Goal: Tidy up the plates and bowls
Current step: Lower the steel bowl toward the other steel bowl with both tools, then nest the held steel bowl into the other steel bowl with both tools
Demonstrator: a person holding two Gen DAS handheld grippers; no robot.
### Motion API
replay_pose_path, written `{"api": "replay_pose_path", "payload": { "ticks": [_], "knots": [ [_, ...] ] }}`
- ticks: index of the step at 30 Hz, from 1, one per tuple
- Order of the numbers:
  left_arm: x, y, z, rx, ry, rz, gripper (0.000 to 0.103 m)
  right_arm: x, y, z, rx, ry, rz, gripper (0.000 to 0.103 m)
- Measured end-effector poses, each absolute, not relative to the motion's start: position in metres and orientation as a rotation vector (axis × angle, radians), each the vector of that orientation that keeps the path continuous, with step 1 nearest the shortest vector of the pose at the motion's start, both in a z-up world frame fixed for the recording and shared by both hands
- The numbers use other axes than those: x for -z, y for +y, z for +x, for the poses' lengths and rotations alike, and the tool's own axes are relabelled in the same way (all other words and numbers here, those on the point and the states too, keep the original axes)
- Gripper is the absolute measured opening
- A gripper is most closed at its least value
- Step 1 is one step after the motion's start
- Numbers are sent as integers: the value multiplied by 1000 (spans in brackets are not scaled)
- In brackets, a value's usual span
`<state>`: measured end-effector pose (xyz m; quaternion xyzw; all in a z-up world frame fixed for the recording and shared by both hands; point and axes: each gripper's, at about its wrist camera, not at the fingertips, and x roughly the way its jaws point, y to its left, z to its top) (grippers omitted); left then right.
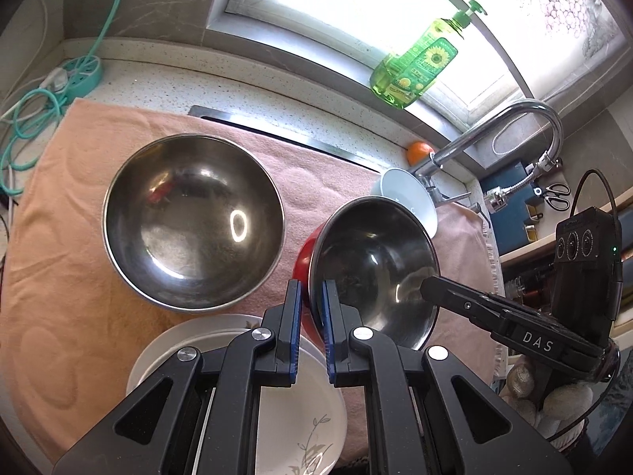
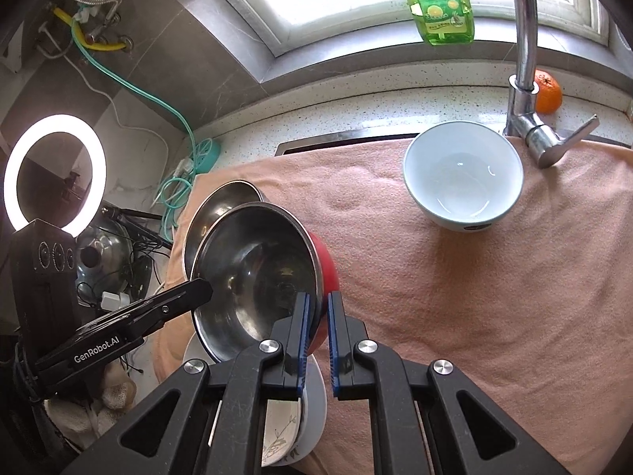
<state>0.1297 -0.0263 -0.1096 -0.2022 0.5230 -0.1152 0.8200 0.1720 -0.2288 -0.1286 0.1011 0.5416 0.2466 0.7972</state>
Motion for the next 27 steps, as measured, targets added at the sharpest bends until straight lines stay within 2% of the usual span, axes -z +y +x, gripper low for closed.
{"api": "replay_pose_path", "payload": {
  "ticks": [12, 27],
  "knots": [
    [104, 11, 136, 187, 1089, -469, 8, 115, -183, 191, -579, 1141, 149, 8],
    [109, 50, 148, 120, 1082, -486, 8, 124, -137, 210, -620, 1156, 109, 8]
  ]
}}
